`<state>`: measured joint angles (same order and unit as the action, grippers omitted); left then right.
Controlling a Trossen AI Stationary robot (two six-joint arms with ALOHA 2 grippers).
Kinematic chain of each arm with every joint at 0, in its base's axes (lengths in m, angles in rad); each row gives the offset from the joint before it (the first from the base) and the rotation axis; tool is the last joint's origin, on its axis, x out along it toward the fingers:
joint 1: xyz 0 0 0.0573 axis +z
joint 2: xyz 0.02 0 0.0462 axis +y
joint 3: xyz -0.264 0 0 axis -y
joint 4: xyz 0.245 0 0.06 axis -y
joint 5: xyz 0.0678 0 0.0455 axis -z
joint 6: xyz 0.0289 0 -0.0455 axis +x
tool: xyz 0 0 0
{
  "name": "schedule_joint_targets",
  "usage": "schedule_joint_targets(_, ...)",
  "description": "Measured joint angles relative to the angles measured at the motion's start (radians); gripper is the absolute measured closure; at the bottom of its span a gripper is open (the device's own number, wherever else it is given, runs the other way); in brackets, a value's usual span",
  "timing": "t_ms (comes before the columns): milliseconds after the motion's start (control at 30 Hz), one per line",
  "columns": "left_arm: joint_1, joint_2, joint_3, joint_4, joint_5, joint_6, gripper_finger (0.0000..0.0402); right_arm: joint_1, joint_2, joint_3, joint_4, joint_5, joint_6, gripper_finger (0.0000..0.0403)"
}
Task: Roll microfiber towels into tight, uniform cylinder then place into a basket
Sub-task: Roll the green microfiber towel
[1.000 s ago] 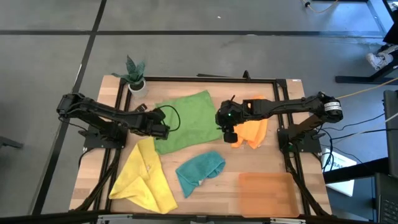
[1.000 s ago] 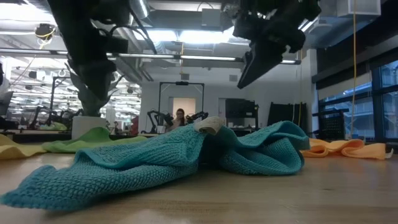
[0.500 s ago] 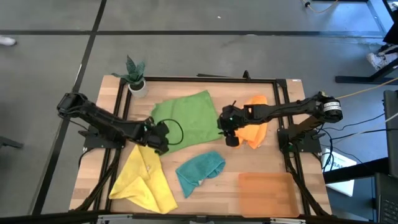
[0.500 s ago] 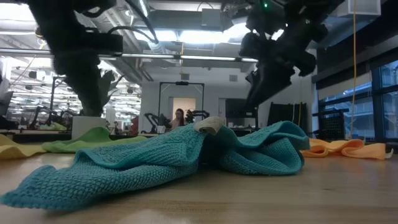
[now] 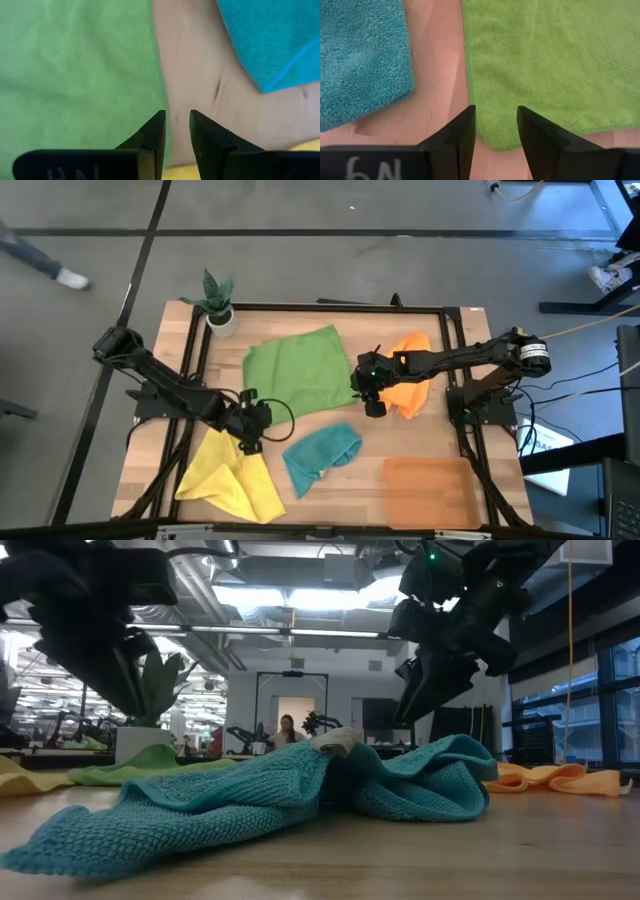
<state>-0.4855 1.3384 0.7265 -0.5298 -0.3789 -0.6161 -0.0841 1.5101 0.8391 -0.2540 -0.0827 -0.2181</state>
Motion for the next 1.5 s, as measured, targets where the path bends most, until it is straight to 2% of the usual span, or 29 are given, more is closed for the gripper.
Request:
schedule_joint_targets(267,-0.087,0.019,0.000,-0.056,-0.001,-0.130,0.0323,0.000,0.000,0.001,0.000,0.000,-0.027,0.0257)
schedule_joint_targets(400,-0.114,0.051,0.000,-0.086,0.000,-0.141,0.0323,0.000,0.000,0.001,0.000,0.000,-0.027,0.0257)
schedule_joint_targets(867,-0.102,0.133,0.000,-0.140,-0.002,-0.159,0.0323,0.000,0.000,0.002,0.001,0.000,-0.027,0.0257)
schedule_joint_targets(1500,-0.070,0.136,-0.017,-0.133,-0.007,-0.134,0.0323,0.000,0.001,0.002,0.002,0.000,-0.027,0.0257)
